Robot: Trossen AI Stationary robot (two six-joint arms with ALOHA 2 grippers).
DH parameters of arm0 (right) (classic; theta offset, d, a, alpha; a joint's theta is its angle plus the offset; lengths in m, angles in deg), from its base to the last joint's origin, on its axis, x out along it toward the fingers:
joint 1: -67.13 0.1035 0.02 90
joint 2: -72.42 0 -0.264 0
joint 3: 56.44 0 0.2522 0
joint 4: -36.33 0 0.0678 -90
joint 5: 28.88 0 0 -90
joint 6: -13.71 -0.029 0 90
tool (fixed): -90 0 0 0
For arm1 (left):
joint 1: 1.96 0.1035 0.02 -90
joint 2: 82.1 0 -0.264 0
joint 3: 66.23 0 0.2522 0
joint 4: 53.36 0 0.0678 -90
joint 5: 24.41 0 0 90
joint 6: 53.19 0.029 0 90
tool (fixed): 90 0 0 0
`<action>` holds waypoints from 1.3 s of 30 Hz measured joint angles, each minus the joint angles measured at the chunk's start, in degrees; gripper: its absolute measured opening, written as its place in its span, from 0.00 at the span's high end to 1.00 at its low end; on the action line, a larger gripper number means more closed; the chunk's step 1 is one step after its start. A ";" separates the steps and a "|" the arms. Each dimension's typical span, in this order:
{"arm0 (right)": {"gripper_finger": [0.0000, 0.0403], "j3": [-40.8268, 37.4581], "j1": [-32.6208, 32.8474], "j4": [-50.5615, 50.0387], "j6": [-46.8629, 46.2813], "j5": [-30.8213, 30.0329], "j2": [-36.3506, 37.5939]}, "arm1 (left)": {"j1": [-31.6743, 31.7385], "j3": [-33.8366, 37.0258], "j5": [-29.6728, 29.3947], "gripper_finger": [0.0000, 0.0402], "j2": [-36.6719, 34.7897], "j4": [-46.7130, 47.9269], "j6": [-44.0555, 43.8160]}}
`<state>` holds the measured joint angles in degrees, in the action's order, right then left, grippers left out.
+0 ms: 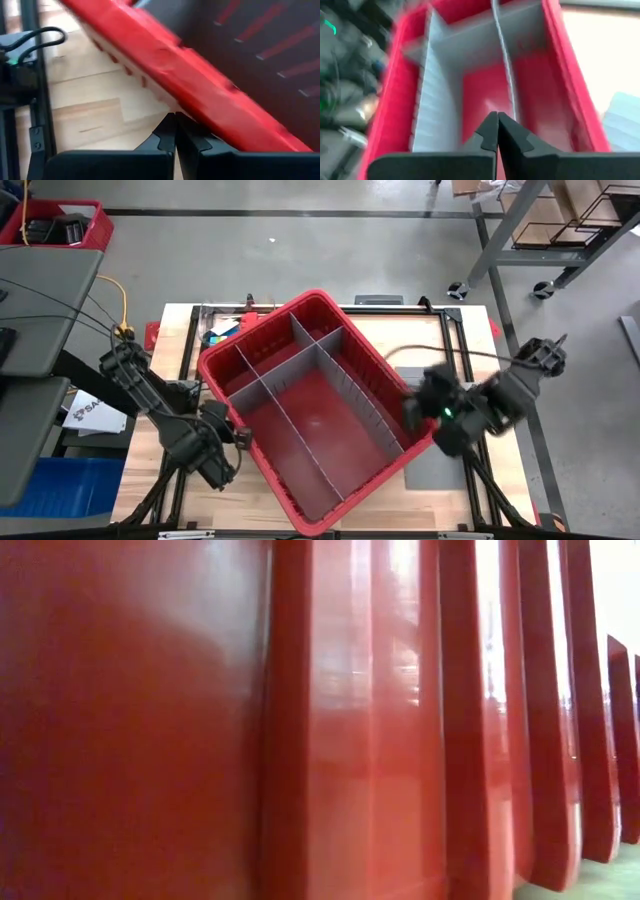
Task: Sort blocks
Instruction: Assemble the bin divider into the red bin
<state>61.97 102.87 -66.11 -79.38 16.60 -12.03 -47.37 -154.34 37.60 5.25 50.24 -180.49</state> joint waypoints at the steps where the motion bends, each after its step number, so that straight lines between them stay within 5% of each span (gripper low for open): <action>1: 1.00 -2.19 -2.45 2.03 1.78 -0.89 1.60 | 0.08 1.03 0.36 1.00 0.00 -0.49 -1.20; 10: 1.00 -14.33 -28.04 -1.61 3.15 2.86 2.70 | -1.33 3.34 0.62 1.00 0.01 -8.00 -1.14; 16: 1.00 -22.94 -38.81 6.15 18.21 20.34 2.62 | -3.17 3.34 1.16 1.00 0.01 -5.14 -1.09; 22: 1.00 -29.44 -34.18 11.68 19.10 29.67 3.30 | -1.69 4.75 -1.31 1.00 -0.44 -1.99 -0.50; 29: 1.00 -30.74 -22.38 9.05 5.88 31.81 3.13 | 3.67 4.94 -6.27 1.00 -1.23 0.93 0.64; 39: 1.00 -30.74 -12.78 7.94 -8.72 28.53 3.15 | 13.28 5.02 -11.97 1.00 -1.53 0.90 14.72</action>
<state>31.23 90.09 -58.17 -88.10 45.13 -8.88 -34.09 -149.31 25.64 3.71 51.14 -165.78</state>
